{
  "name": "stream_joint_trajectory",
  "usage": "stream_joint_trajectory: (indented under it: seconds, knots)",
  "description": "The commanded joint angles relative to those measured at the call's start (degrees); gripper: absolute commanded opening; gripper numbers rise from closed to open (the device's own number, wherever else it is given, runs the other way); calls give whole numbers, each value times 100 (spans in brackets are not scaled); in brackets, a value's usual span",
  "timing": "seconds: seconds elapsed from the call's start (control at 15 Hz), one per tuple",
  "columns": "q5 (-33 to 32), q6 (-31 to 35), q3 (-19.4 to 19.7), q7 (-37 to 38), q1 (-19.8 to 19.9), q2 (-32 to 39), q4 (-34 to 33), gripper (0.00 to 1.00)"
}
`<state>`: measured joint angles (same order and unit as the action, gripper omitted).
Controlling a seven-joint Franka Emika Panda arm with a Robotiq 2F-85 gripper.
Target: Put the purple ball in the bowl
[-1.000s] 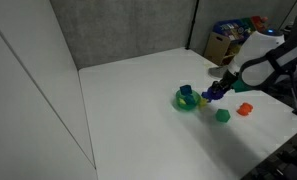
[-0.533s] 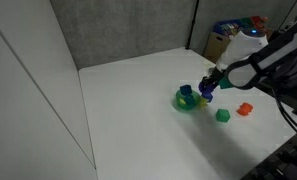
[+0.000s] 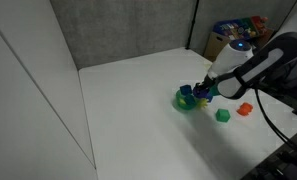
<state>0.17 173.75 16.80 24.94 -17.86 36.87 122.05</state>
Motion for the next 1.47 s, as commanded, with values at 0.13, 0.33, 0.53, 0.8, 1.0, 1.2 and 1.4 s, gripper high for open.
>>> stream_joint_trajectory:
  seconds: [0.13,0.33,0.53,0.8,1.0,1.2,1.4]
  knots:
    - [203,174,131,-39,-161,199,-37,91]
    - [205,135,161,-42,-200,175,-10,100]
    - [194,82,224,-37,-273,59,48,100]
    - [161,63,411,-1,-504,-143,151,100]
    - [139,84,524,25,-695,-366,240,100]
    - [215,-46,159,-141,-438,-791,410,100]
    - [193,-259,-85,-251,-228,-1229,719,100]
